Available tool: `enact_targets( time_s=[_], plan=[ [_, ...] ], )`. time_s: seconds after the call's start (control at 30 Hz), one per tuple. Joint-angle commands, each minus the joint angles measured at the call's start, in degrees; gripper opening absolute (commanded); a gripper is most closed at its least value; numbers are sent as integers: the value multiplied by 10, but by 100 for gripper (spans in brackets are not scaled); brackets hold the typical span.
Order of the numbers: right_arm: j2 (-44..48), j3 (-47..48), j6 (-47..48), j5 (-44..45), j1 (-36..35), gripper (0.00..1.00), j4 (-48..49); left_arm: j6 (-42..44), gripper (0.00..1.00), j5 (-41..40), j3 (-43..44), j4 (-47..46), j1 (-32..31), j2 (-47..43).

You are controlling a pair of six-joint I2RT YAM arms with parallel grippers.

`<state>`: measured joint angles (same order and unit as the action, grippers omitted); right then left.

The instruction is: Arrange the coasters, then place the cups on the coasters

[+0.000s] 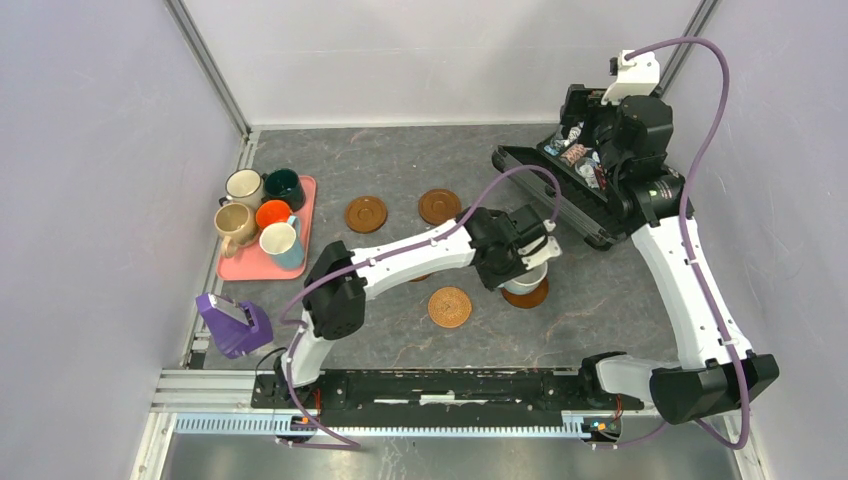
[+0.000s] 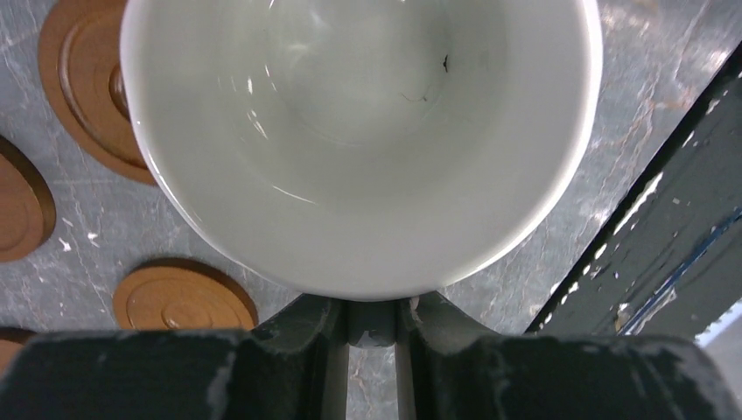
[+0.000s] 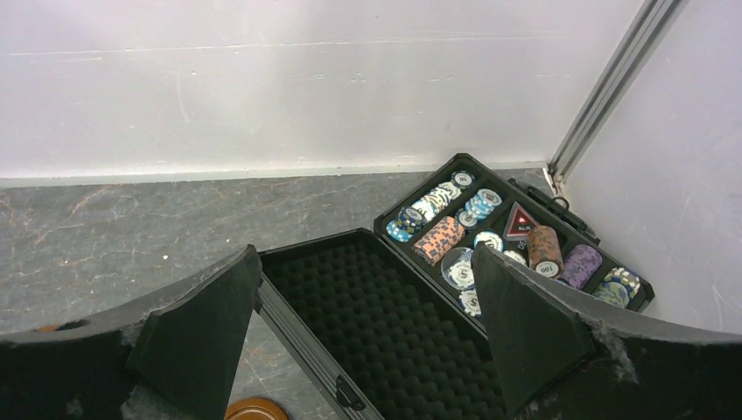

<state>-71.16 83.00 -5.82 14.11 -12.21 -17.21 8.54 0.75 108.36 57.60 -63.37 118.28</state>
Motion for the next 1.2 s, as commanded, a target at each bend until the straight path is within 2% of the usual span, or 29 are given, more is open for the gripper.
enact_targets(
  time_s=[0.0, 0.3, 0.47, 0.97, 1.17],
  plan=[
    [7, 0, -21, 7, 6, 98, 24, -47, 2, -37, 69, -52, -22, 16],
    [24, -27, -24, -7, 10, 98, 20, -80, 2, -88, 94, -64, -35, 52],
    [36, -46, -25, -10, 11, 98, 21, -121, 3, -110, 91, -60, -42, 44],
    [56, -71, -25, -15, 13, 98, 21, -211, 2, -90, 55, -59, -53, 13],
    [64, -79, -27, -22, 15, 98, 22, -233, 2, -107, 43, -65, -54, 15]
  ],
)
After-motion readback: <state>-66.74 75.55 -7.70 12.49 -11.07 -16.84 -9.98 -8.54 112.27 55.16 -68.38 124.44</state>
